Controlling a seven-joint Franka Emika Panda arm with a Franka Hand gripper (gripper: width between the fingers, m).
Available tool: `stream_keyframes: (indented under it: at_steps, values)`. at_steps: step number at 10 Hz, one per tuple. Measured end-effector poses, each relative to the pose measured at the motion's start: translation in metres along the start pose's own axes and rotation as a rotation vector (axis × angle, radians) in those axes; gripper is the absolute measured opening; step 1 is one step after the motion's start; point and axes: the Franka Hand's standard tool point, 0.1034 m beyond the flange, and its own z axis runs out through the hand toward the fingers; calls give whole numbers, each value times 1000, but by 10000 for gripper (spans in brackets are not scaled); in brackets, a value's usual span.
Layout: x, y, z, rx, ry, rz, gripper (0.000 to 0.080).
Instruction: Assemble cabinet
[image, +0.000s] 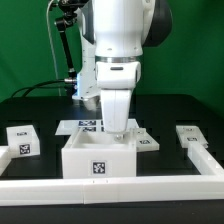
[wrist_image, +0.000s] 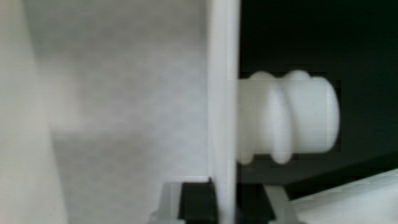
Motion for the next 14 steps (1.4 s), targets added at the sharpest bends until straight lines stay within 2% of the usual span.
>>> stream_keyframes:
  at_steps: [3, 4, 8, 10, 13, 14]
  values:
    - [1, 0, 0, 0, 0, -4, 37]
    - [7, 1, 1, 0, 5, -23, 37]
    - [50, 8, 3, -14, 25, -113, 37]
    - [77, 14, 2, -26, 36, -102, 37]
    - [102, 22, 1, -34, 43, -80, 37]
    - [106, 21, 1, -30, 41, -70, 37]
